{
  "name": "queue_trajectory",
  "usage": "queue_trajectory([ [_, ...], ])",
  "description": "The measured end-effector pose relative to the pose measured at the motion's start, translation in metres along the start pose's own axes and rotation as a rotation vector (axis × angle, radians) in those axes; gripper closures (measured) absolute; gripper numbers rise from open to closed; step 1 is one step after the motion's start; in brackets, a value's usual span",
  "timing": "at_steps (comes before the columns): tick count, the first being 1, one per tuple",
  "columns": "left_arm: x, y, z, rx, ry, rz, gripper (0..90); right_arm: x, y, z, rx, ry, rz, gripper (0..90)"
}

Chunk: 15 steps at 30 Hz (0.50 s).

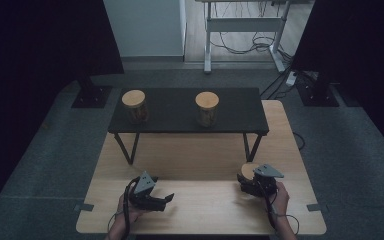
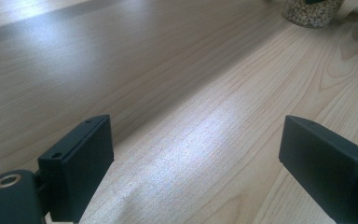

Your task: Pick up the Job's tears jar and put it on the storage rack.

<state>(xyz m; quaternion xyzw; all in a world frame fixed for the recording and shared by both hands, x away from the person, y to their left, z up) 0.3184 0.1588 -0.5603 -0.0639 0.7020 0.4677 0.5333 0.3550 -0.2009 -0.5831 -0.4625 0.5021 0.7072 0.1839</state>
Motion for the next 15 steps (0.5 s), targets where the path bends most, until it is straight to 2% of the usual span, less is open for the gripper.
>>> queue_trajectory([
  [15, -0.0002, 0.0000, 0.0001, 0.000, -0.001, 0.000, 9.8, 0.0002, 0.0001, -0.0001, -0.003, 0.001, -0.005, 24.5],
])
Point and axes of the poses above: each handheld gripper's, and its own axes: y roughly backward along the jaws, x roughly out of its underside, z roughly to its left, the point moved 5 cm from there along -y, roughly forward along the jaws, and after that the axes turned 4 degrees about -x, right-handed, at the moved point
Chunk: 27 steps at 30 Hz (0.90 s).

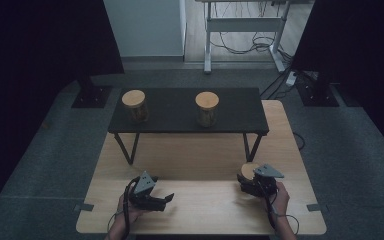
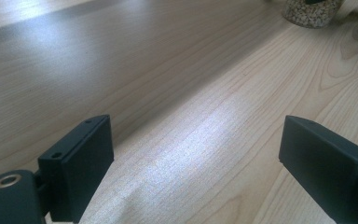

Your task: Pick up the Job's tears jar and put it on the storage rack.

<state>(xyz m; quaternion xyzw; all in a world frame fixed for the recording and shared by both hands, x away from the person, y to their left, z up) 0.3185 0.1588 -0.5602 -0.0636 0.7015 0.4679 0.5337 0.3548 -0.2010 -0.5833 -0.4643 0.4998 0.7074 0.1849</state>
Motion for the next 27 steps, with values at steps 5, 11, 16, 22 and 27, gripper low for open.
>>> queue_trajectory([
  [5, 0.000, 0.000, 0.000, 0.000, 0.000, 0.000, 9.8, 0.000, 0.000, 0.000, -0.001, -0.002, -0.001, 24.5],
  [11, 0.000, 0.000, 0.000, 0.002, -0.001, 0.000, 9.8, 0.000, 0.003, 0.000, -0.011, -0.006, -0.009, 24.5],
  [16, 0.000, 0.000, 0.000, 0.002, -0.002, 0.000, 9.8, -0.001, 0.010, 0.001, -0.027, -0.009, -0.022, 24.5],
  [22, 0.000, 0.000, 0.000, 0.003, -0.002, 0.000, 9.8, 0.000, 0.024, 0.007, -0.059, 0.005, -0.041, 24.5],
  [27, 0.000, 0.000, 0.000, 0.002, -0.003, 0.000, 9.8, 0.000, 0.036, 0.012, -0.076, 0.018, -0.055, 24.5],
])
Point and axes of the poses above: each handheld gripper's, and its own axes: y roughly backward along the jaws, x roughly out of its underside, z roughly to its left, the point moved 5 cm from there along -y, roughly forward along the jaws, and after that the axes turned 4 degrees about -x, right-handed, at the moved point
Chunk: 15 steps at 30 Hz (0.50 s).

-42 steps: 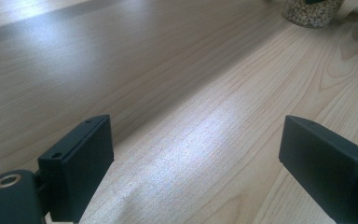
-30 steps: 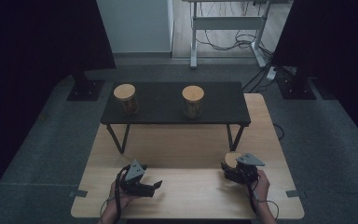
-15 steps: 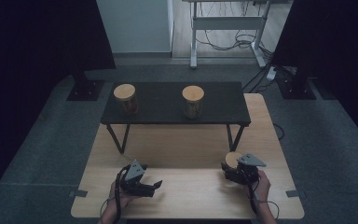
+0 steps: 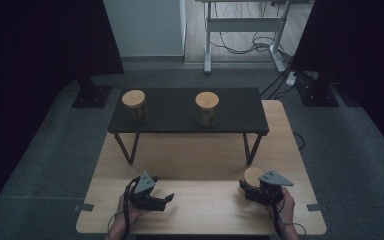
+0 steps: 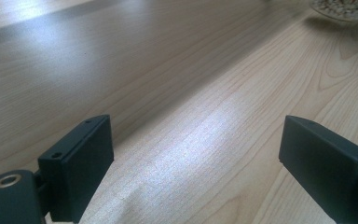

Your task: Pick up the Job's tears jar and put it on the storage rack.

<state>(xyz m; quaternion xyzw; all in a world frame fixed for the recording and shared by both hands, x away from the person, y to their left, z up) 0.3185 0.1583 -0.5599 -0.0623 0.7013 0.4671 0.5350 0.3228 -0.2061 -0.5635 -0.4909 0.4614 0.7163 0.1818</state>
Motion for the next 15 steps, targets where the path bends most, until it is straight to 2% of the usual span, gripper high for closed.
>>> queue_trajectory([
  [3, 0.000, 0.000, 0.000, 0.000, -0.001, -0.001, 9.8, -0.001, 0.005, 0.003, -0.007, 0.001, -0.006, 24.5],
  [6, 0.000, 0.000, 0.001, 0.000, 0.000, -0.002, 9.8, -0.003, 0.012, 0.006, -0.052, -0.030, -0.025, 24.5],
  [10, -0.001, 0.001, 0.001, 0.003, 0.003, -0.004, 9.8, -0.010, 0.021, 0.010, -0.068, -0.015, -0.048, 24.5],
  [15, 0.000, -0.001, 0.000, 0.004, 0.002, 0.001, 9.8, -0.012, 0.025, 0.015, -0.078, -0.005, -0.044, 24.5],
])
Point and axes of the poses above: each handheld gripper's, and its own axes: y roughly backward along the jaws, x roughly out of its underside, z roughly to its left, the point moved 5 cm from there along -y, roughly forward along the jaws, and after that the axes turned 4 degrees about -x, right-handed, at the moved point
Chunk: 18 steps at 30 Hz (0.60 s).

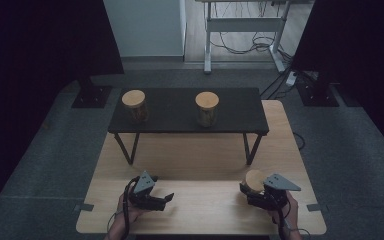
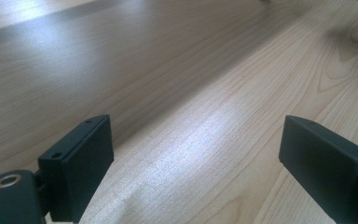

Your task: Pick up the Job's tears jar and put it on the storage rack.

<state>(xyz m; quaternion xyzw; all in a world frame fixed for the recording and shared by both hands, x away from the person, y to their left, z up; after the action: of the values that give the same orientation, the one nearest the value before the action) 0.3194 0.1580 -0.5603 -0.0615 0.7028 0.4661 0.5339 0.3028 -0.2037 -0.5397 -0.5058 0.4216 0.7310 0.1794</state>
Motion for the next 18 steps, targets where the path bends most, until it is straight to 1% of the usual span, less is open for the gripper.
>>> queue_trajectory([
  [2, 0.000, -0.001, -0.001, 0.002, -0.002, 0.002, 9.8, -0.001, 0.001, 0.003, -0.015, -0.001, -0.004, 24.5],
  [6, 0.001, -0.001, -0.001, 0.002, -0.002, 0.004, 9.8, -0.003, 0.003, 0.006, -0.014, 0.021, -0.002, 24.5],
  [15, 0.001, -0.003, -0.002, 0.005, -0.002, 0.008, 9.8, -0.010, 0.008, 0.008, -0.020, 0.037, -0.013, 24.5],
  [18, 0.002, -0.004, -0.002, 0.005, -0.001, 0.010, 9.7, -0.015, 0.010, 0.011, -0.025, 0.057, -0.017, 24.6],
])
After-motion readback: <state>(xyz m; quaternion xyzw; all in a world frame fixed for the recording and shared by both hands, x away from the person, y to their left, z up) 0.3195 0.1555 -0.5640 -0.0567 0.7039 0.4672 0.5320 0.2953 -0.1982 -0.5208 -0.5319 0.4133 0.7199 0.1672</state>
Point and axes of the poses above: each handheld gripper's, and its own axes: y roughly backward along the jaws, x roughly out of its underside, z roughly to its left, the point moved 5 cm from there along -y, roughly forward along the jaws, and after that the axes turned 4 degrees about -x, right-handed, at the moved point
